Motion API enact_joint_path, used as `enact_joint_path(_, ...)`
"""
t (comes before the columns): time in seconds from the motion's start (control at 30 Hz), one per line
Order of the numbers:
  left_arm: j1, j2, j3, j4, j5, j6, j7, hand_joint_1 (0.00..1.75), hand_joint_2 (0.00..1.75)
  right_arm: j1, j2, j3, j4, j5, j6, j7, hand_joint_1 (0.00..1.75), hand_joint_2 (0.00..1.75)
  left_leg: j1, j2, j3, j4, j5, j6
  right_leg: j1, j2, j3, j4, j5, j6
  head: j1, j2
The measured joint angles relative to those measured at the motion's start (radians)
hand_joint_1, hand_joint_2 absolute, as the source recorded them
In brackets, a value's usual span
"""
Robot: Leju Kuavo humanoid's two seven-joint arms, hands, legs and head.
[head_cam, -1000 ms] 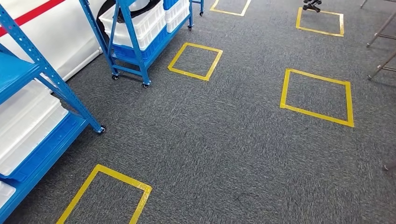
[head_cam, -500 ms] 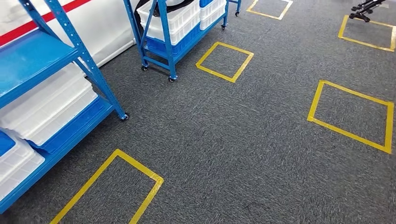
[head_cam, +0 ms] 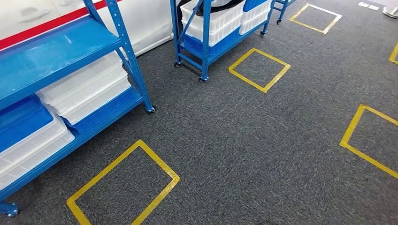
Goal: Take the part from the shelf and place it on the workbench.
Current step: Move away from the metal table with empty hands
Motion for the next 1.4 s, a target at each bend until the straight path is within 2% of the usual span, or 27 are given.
enact_joint_path(0.07, 0.0, 0.0, 0.0, 0.0, -0.001, 0.0, 0.0, 0.0, 0.0, -0.001, 0.0, 0.0, 0.0, 0.0, 0.0, 0.001, 0.0, 0.0, 0.001, -0.023, -0.01, 0.006, -0.002, -0.013, 0.001, 0.018, 0.012, -0.033, 0.002, -0.007, 0.0, 0.0)
enact_joint_path(0.1, 0.001, 0.0, 0.0, 0.0, -0.001, -0.001, 0.0, 0.0, 0.0, -0.003, 0.0, 0.0, 0.0, 0.001, 0.0, 0.001, 0.0, 0.0, 0.003, -0.035, -0.013, 0.005, -0.002, -0.019, 0.002, 0.005, 0.014, -0.035, 0.003, -0.014, 0.0, 0.0)
enact_joint_path(0.13, 0.004, 0.0, 0.0, 0.0, -0.001, -0.001, 0.0, 0.0, 0.0, -0.005, 0.0, 0.0, 0.0, 0.001, 0.001, 0.001, 0.0, 0.0, 0.004, -0.03, -0.015, 0.006, -0.003, -0.025, 0.002, -0.009, 0.016, -0.039, 0.004, -0.021, 0.0, 0.0)
enact_joint_path(0.2, 0.006, -0.002, 0.0, 0.0, -0.002, -0.002, 0.0, 0.0, 0.0, -0.005, -0.003, 0.0, 0.001, 0.002, 0.001, 0.001, 0.0, 0.0, 0.003, 0.027, -0.031, 0.043, -0.027, -0.034, 0.002, -0.036, 0.023, -0.048, 0.007, -0.036, 0.0, 0.0)
enact_joint_path(0.27, 0.002, -0.002, 0.0, 0.0, -0.002, -0.002, 0.0, 0.0, 0.0, -0.001, -0.008, 0.0, 0.001, 0.002, 0.003, 0.001, 0.0, 0.0, 0.004, 0.092, -0.085, 0.152, -0.085, -0.039, 0.006, -0.067, 0.025, -0.051, 0.005, -0.045, 0.0, 0.0)
enact_joint_path(0.33, -0.001, -0.002, 0.0, 0.0, -0.002, -0.002, 0.0, 0.0, 0.0, 0.002, -0.012, 0.0, 0.001, 0.003, 0.004, 0.001, 0.0, 0.0, 0.006, 0.104, -0.145, 0.269, -0.129, -0.044, 0.009, -0.1, 0.027, -0.05, 0.0, -0.048, 0.0, 0.0)
enact_joint_path(0.37, 0.0, -0.002, 0.0, 0.0, -0.002, -0.003, 0.0, 0.0, 0.0, 0.001, -0.014, 0.0, 0.001, 0.004, 0.004, 0.001, 0.0, 0.0, 0.007, 0.106, -0.154, 0.287, -0.125, -0.045, 0.01, -0.115, 0.028, -0.05, -0.002, -0.048, 0.0, 0.0)
enact_joint_path(0.4, 0.003, -0.003, 0.0, 0.0, -0.002, -0.003, 0.0, 0.0, 0.0, 0.001, -0.015, 0.0, 0.001, 0.004, 0.005, 0.001, 0.0, 0.0, 0.007, 0.109, -0.142, 0.263, -0.103, -0.044, 0.011, -0.129, 0.031, -0.05, -0.005, -0.048, 0.0, 0.0)
enact_joint_path(0.43, 0.005, -0.002, 0.0, 0.0, -0.003, -0.003, 0.0, 0.0, 0.0, 0.0, -0.016, 0.0, 0.001, 0.004, 0.005, 0.001, 0.0, 0.0, 0.006, 0.119, -0.111, 0.205, -0.069, -0.042, 0.011, -0.142, 0.036, -0.05, -0.008, -0.046, 0.0, 0.0)
enact_joint_path(0.5, 0.004, -0.002, 0.0, 0.0, -0.003, -0.003, 0.0, 0.0, 0.0, 0.0, -0.016, 0.0, 0.001, 0.004, 0.005, 0.001, 0.0, 0.0, -0.001, 0.163, -0.042, 0.069, -0.015, -0.031, 0.014, -0.167, 0.046, -0.05, -0.015, -0.039, 0.0, 0.0)
enact_joint_path(0.57, 0.001, -0.002, 0.0, 0.0, -0.004, -0.003, -0.001, 0.0, 0.0, -0.002, -0.015, 0.0, 0.001, 0.005, 0.005, 0.001, 0.0, 0.0, -0.01, 0.186, -0.016, 0.012, -0.003, -0.019, 0.017, -0.188, 0.053, -0.05, -0.021, -0.029, 0.0, 0.0)
enact_joint_path(0.63, 0.004, -0.002, 0.0, 0.0, -0.004, -0.003, -0.001, 0.0, 0.0, -0.009, -0.015, 0.0, 0.001, 0.005, 0.005, 0.001, 0.0, 0.0, -0.01, 0.163, -0.013, 0.004, 0.0, -0.008, 0.018, -0.206, 0.062, -0.054, -0.025, -0.019, 0.0, 0.0)
enact_joint_path(0.67, 0.006, -0.002, 0.0, 0.0, -0.004, -0.003, -0.001, 0.0, 0.0, -0.012, -0.015, 0.0, 0.001, 0.005, 0.005, 0.001, 0.0, 0.0, -0.007, 0.152, -0.007, -0.003, 0.004, -0.003, 0.017, -0.196, 0.066, -0.051, -0.03, -0.014, 0.0, 0.0)
enact_joint_path(0.73, 0.006, -0.003, 0.0, 0.0, -0.004, -0.003, -0.001, 0.0, 0.0, -0.012, -0.014, 0.0, 0.001, 0.005, 0.005, 0.001, 0.0, 0.0, 0.001, 0.128, 0.004, -0.017, 0.012, 0.009, 0.014, -0.137, 0.045, 0.005, -0.069, -0.006, 0.0, 0.0)
enact_joint_path(0.77, 0.004, -0.003, 0.0, 0.0, -0.004, -0.003, 0.0, 0.0, 0.0, -0.01, -0.012, 0.0, 0.001, 0.005, 0.005, 0.0, 0.0, 0.0, 0.001, 0.117, 0.003, -0.019, 0.014, 0.011, 0.012, -0.101, 0.017, 0.062, -0.1, -0.005, 0.0, 0.0)
enact_joint_path(0.83, 0.001, -0.003, 0.0, 0.0, -0.004, -0.003, 0.0, 0.0, 0.0, -0.007, -0.006, 0.0, 0.001, 0.005, 0.005, 0.001, 0.0, 0.0, 0.002, 0.089, 0.001, -0.017, 0.014, 0.014, 0.01, -0.07, -0.05, 0.185, -0.146, -0.003, 0.0, 0.0)
enact_joint_path(0.87, 0.001, -0.003, 0.0, 0.0, -0.004, -0.003, 0.0, 0.0, 0.0, -0.005, -0.003, 0.0, 0.001, 0.005, 0.005, 0.001, 0.0, 0.0, 0.002, 0.073, 0.001, -0.016, 0.013, 0.013, 0.009, -0.067, -0.07, 0.21, -0.142, -0.003, 0.0, 0.0)
enact_joint_path(0.9, 0.001, -0.003, 0.0, 0.0, -0.004, -0.003, 0.0, 0.0, 0.0, -0.004, -0.001, 0.0, 0.001, 0.005, 0.005, 0.001, 0.0, 0.0, 0.002, 0.056, 0.002, -0.013, 0.012, 0.012, 0.009, -0.064, -0.072, 0.2, -0.118, -0.002, 0.0, 0.0)
enact_joint_path(0.93, 0.001, -0.003, 0.0, 0.0, -0.004, -0.003, 0.0, 0.0, 0.0, -0.004, 0.0, 0.0, 0.001, 0.005, 0.005, 0.001, 0.0, 0.0, 0.003, 0.04, 0.003, -0.01, 0.01, 0.01, 0.007, -0.058, -0.056, 0.151, -0.077, -0.003, 0.0, 0.0)
enact_joint_path(1.0, 0.001, -0.004, 0.0, 0.0, -0.004, -0.003, 0.0, 0.0, 0.0, -0.002, 0.001, 0.0, 0.001, 0.005, 0.005, 0.001, 0.0, 0.0, 0.003, 0.012, 0.001, 0.002, 0.002, 0.001, 0.002, -0.016, -0.009, 0.026, -0.009, -0.003, 0.0, 0.0)
enact_joint_path(1.07, 0.001, -0.004, 0.0, 0.0, -0.004, -0.003, 0.0, 0.0, 0.0, -0.002, 0.001, 0.0, 0.001, 0.005, 0.005, 0.001, 0.0, 0.0, 0.002, -0.009, -0.008, 0.011, -0.003, -0.01, 0.0, 0.014, 0.012, -0.031, 0.009, -0.005, 0.0, 0.0)
enact_joint_path(1.13, 0.002, -0.003, 0.0, 0.0, -0.004, -0.003, 0.0, 0.0, 0.0, -0.006, 0.001, 0.0, 0.001, 0.005, 0.005, 0.002, 0.0, 0.0, 0.004, -0.029, -0.014, 0.012, -0.003, -0.021, 0.002, -0.001, 0.014, -0.032, 0.008, -0.013, 0.0, 0.0)
enact_joint_path(1.17, 0.004, -0.004, 0.0, 0.0, -0.004, -0.003, 0.0, 0.0, 0.0, -0.007, 0.0, 0.0, 0.001, 0.005, 0.005, 0.002, 0.0, 0.0, 0.005, -0.026, -0.016, 0.016, -0.006, -0.026, 0.003, -0.013, 0.016, -0.035, 0.008, -0.019, 0.0, 0.0)
enact_joint_path(1.23, 0.005, -0.005, 0.0, 0.0, -0.004, -0.003, 0.0, 0.0, 0.0, -0.006, -0.005, 0.0, 0.001, 0.005, 0.005, 0.002, 0.0, 0.0, 0.005, 0.021, -0.038, 0.065, -0.037, -0.035, 0.001, -0.041, 0.021, -0.042, 0.009, -0.033, 0.0, 0.0)
enact_joint_path(1.3, 0.002, -0.006, 0.0, 0.0, -0.004, -0.003, 0.0, 0.0, 0.0, -0.001, -0.012, 0.0, 0.001, 0.005, 0.005, 0.002, 0.0, 0.0, 0.004, 0.083, -0.099, 0.187, -0.098, -0.043, 0.004, -0.072, 0.023, -0.044, 0.006, -0.041, 0.0, 0.0)
enact_joint_path(1.37, 0.0, -0.005, 0.0, 0.0, -0.004, -0.005, -0.002, 0.0, 0.0, 0.001, -0.017, 0.0, 0.001, 0.005, 0.006, 0.002, 0.0, 0.0, 0.006, 0.102, -0.153, 0.289, -0.13, -0.047, 0.007, -0.104, 0.024, -0.044, 0.003, -0.043, 0.0, 0.0)
enact_joint_path(1.4, 0.001, -0.005, 0.0, 0.0, -0.004, -0.006, -0.003, 0.0, 0.0, 0.001, -0.019, 0.0, 0.002, 0.005, 0.006, 0.003, 0.0, 0.0, 0.006, 0.106, -0.155, 0.292, -0.118, -0.047, 0.007, -0.118, 0.027, -0.043, 0.0, -0.043, 0.0, 0.0)
